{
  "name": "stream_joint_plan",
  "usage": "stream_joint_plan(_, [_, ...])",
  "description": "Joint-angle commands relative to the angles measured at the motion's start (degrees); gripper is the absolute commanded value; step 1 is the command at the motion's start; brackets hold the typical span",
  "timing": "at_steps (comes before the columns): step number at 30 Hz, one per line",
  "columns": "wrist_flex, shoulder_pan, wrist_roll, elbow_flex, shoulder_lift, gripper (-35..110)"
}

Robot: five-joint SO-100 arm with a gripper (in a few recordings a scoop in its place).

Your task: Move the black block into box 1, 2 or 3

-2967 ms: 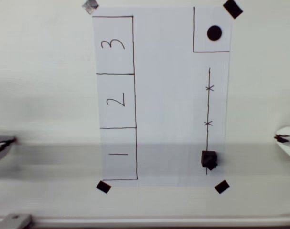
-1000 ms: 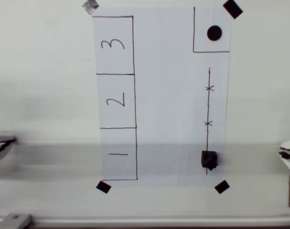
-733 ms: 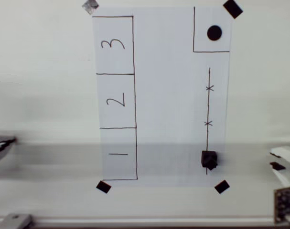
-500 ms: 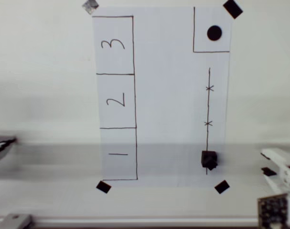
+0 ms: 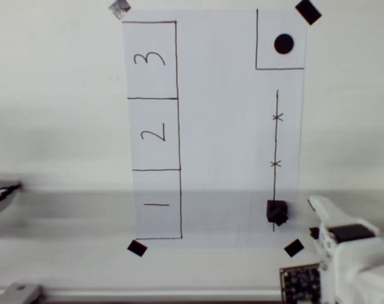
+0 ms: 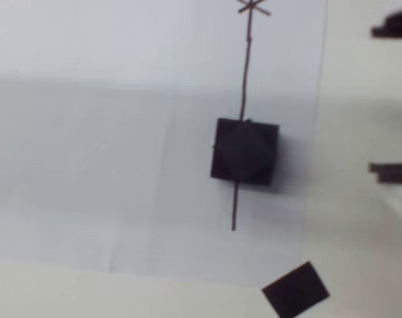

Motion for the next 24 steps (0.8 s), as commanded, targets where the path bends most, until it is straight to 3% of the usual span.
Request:
stream_joint_plan(1, [-0.3,-0.9,-0.1,-6.4,-1.9,20])
stream_joint_plan(11, [-0.4,-1.9,0.1,-13.9,-10.8,29])
stream_joint_plan(24, [-1.3,-4.0,0.9,-19.1,-17.9,30])
